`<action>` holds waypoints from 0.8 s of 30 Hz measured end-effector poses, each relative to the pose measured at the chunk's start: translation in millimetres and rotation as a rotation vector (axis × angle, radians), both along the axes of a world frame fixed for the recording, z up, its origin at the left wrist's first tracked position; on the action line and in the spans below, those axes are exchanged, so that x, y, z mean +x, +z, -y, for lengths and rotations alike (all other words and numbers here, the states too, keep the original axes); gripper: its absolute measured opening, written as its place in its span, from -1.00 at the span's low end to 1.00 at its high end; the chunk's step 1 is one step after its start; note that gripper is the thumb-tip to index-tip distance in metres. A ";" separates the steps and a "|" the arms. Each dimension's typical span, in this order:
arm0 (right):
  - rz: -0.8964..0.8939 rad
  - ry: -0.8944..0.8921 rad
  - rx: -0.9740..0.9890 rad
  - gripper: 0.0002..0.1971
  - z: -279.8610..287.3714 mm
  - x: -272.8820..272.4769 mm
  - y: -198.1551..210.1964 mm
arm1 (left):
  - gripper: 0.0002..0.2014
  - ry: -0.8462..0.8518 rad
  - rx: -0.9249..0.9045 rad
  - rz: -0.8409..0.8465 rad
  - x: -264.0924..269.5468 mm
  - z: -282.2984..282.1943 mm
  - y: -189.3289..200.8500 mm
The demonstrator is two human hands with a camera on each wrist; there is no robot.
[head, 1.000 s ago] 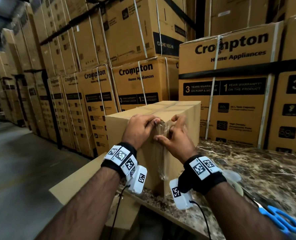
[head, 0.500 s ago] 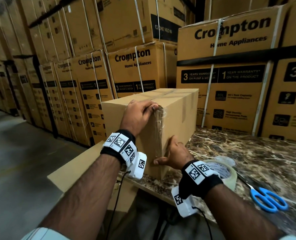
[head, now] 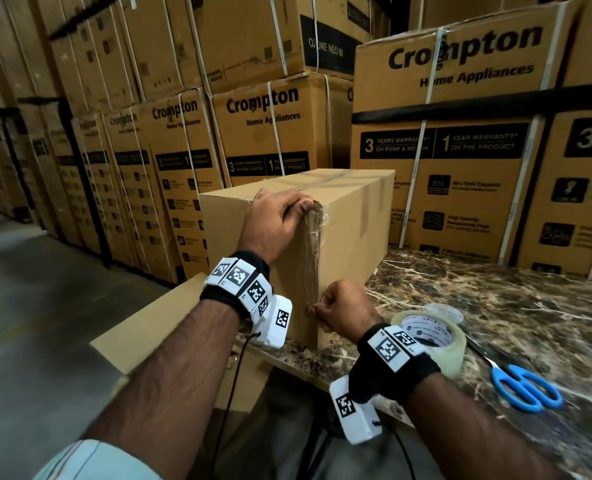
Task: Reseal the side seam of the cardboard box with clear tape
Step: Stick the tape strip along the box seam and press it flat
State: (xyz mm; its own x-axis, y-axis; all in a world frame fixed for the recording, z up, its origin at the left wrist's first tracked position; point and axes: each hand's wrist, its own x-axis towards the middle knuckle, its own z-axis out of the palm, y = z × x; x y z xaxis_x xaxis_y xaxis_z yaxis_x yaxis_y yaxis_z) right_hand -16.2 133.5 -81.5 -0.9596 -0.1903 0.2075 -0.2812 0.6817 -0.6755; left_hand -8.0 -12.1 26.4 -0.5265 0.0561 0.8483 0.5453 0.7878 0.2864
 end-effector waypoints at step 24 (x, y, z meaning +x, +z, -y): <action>-0.270 0.234 0.240 -0.71 -8.7 -6.5 97.0 | -0.77 -0.019 0.001 -0.071 -14.2 6.0 -6.2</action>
